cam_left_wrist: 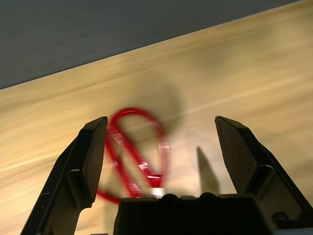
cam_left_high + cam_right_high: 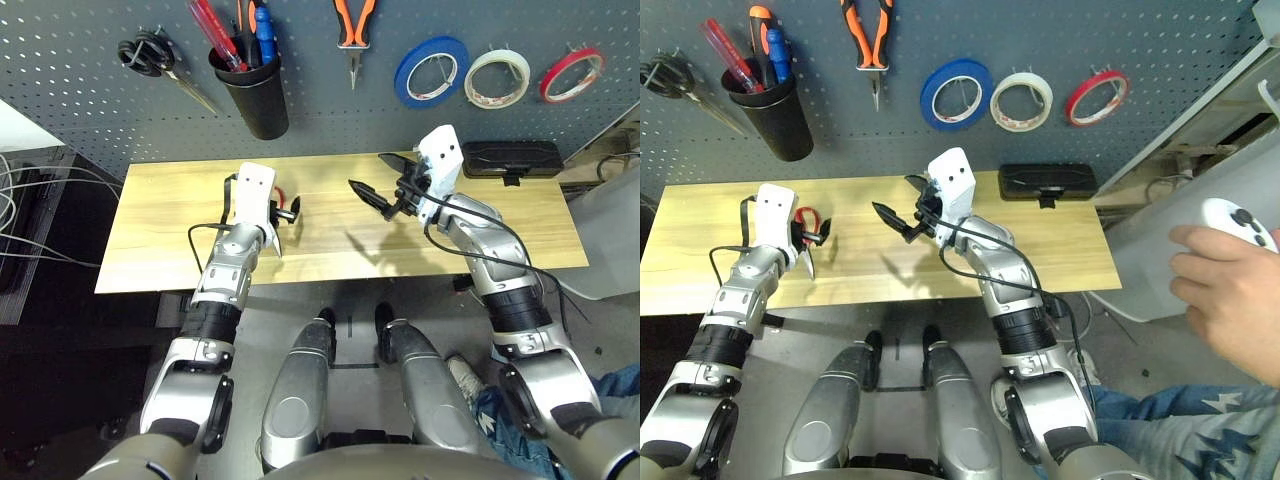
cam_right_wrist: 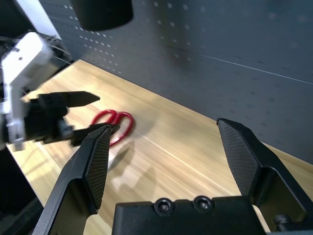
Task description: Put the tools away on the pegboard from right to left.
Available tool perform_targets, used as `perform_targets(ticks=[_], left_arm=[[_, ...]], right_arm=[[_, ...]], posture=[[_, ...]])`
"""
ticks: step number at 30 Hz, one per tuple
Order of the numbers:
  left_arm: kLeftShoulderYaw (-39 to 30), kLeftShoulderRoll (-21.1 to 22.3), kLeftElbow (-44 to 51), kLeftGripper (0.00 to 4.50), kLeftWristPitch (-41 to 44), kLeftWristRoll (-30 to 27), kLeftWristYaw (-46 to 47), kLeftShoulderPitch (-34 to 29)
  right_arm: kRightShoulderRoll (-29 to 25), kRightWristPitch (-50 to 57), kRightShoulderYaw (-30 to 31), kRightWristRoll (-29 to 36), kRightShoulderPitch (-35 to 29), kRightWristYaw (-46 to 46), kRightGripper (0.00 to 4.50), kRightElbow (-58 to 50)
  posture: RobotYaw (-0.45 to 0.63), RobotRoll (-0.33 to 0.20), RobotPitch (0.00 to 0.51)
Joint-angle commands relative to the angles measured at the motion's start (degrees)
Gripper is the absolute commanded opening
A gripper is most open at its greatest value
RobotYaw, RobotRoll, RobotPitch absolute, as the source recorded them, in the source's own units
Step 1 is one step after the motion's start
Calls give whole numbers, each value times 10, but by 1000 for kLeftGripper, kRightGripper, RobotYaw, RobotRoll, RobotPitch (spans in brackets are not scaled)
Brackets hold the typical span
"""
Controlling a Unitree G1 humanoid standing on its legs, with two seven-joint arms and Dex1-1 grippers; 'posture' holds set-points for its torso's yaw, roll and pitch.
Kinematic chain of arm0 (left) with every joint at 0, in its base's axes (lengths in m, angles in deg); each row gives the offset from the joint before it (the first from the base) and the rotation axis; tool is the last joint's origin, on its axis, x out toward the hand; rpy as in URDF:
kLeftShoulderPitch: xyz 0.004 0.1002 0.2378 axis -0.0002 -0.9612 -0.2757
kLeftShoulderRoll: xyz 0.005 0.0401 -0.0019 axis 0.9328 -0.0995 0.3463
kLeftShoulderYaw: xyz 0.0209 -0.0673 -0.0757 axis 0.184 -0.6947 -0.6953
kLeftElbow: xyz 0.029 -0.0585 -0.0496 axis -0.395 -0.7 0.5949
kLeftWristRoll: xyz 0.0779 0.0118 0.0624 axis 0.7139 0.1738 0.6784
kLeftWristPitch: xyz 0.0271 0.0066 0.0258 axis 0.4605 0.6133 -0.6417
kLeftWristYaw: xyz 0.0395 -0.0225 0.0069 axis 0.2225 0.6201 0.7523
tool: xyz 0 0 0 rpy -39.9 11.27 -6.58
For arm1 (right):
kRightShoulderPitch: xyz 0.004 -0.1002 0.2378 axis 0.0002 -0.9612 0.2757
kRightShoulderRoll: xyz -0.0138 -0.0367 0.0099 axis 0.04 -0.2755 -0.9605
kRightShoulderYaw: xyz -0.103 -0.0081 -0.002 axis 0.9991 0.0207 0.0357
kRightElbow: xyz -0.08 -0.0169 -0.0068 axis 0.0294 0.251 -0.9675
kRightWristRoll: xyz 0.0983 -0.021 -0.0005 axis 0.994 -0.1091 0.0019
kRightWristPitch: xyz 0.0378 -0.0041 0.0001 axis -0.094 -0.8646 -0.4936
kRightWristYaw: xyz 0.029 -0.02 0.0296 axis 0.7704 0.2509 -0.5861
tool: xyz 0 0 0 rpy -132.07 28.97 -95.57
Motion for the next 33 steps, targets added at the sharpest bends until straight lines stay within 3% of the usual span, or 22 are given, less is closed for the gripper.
perform_targets(ticks=[1,7,13,33], left_arm=[[-27,11,-97,4486,-16,0,26,26],[-58,33,-221,4486,-51,-1,59,73],[-75,52,-285,4486,-78,-4,83,84],[-75,40,-314,4486,-87,-12,79,91]], right_arm=[[13,16,18,-9,9,-5,4500,16],[32,23,44,-27,25,-9,4500,56],[52,18,60,-42,37,-14,4500,88],[75,-8,65,-52,28,-12,4500,79]], posture=[[56,0,330],[47,0,338],[39,0,353],[32,0,370]])
